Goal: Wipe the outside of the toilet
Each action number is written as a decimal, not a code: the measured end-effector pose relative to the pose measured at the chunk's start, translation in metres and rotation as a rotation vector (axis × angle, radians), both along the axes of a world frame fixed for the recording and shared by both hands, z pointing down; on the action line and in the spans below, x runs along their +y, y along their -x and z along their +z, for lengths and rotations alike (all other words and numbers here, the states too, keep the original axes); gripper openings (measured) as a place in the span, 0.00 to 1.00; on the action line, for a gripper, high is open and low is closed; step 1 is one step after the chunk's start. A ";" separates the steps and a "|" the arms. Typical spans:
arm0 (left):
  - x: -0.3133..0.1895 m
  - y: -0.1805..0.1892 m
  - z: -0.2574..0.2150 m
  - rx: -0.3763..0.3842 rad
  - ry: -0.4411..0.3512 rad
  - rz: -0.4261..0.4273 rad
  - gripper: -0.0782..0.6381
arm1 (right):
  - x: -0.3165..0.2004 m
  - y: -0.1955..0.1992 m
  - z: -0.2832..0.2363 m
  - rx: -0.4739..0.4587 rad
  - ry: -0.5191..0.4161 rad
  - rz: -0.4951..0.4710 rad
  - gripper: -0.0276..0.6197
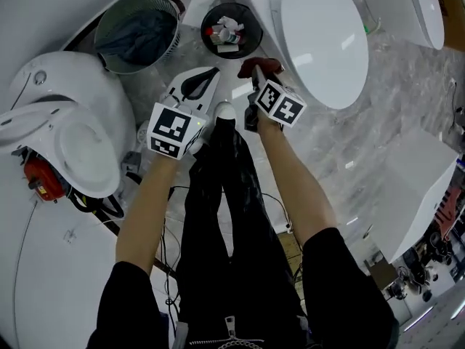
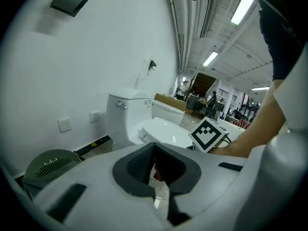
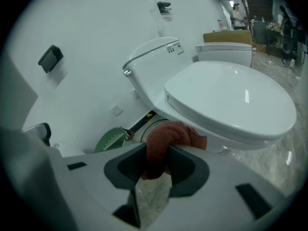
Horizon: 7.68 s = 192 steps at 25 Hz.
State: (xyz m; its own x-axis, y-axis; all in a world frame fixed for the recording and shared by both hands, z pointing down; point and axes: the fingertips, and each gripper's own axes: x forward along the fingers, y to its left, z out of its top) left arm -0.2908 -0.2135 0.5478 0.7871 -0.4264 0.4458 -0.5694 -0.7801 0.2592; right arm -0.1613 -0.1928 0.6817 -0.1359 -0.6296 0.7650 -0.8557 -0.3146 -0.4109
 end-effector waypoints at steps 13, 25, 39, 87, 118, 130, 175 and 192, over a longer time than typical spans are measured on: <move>-0.004 0.022 0.083 0.002 0.081 0.015 0.11 | -0.069 -0.035 0.086 0.068 0.004 0.199 0.23; 0.016 0.008 0.089 0.005 0.096 0.095 0.11 | 0.001 -0.071 0.095 0.075 0.038 0.358 0.22; 0.073 -0.040 0.099 0.005 0.108 0.247 0.11 | 0.120 -0.139 0.098 0.116 0.082 0.430 0.22; 0.020 -0.043 0.106 -0.027 0.069 0.213 0.11 | 0.104 -0.076 0.092 0.086 0.027 0.110 0.23; 0.046 0.060 0.122 -0.068 0.015 0.152 0.11 | 0.025 -0.081 0.133 0.146 0.067 0.266 0.22; 0.107 0.001 0.124 -0.065 0.024 0.252 0.11 | 0.118 -0.144 0.139 0.220 0.108 0.165 0.22; 0.244 -0.267 -0.067 -0.060 -0.035 -0.082 0.11 | 0.252 -0.358 -0.089 0.119 -0.079 -0.256 0.23; 0.219 -0.258 -0.365 0.022 -0.219 -0.076 0.11 | 0.235 -0.307 -0.479 0.250 -0.494 -0.324 0.23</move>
